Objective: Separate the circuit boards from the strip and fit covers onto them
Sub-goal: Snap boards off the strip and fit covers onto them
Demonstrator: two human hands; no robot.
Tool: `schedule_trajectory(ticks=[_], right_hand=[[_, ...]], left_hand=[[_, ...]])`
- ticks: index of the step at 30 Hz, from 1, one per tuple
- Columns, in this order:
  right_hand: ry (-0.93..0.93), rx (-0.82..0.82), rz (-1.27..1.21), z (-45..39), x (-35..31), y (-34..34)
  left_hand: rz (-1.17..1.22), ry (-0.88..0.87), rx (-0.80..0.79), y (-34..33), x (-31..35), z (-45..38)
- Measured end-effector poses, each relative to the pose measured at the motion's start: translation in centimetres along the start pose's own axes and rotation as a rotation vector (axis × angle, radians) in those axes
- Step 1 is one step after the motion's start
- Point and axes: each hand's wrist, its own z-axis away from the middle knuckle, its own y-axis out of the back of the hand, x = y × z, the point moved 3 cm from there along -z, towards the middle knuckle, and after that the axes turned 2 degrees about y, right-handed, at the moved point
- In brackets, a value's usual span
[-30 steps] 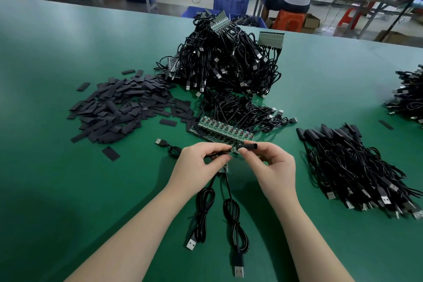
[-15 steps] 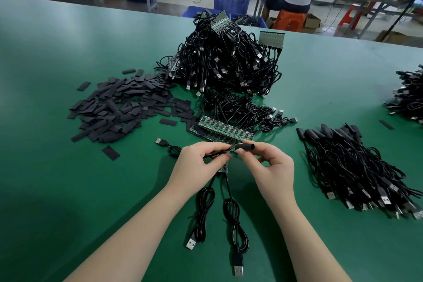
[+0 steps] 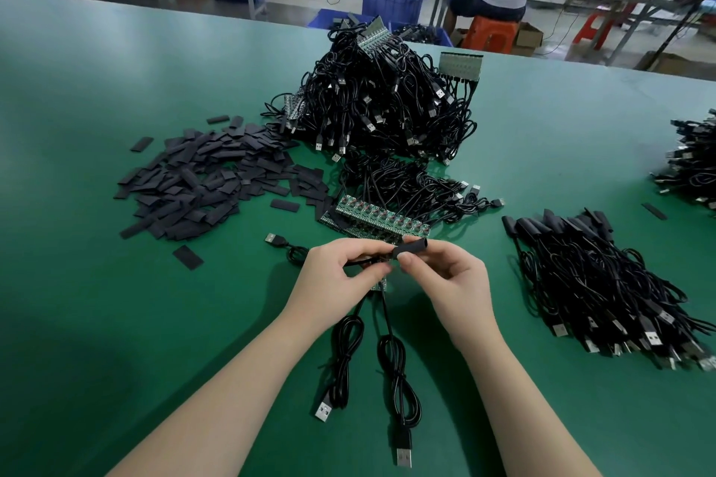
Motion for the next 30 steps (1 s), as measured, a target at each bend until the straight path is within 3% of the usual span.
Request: schedule_trajectory(ticks=[9, 17, 24, 30], right_hand=[[-0.073, 0.015, -0.111, 0.2, 0.4, -0.5], [-0.092, 0.079, -0.156, 0.2, 0.3, -0.6], [-0.088, 0.037, -0.103, 0.4, 0.2, -1.0], [-0.071, 0.025, -0.018, 0.4, 0.1, -0.8]], left_hand=[[-0.073, -0.037, 0.149, 0.3, 0.6, 0.4], [-0.146, -0.069, 0.109, -0.1, 0.9, 0.5], [-0.202, -0.117, 0.215, 0.2, 1.6, 0.8], [-0.276, -0.180, 0.208, 0.3, 2.0, 0.7]])
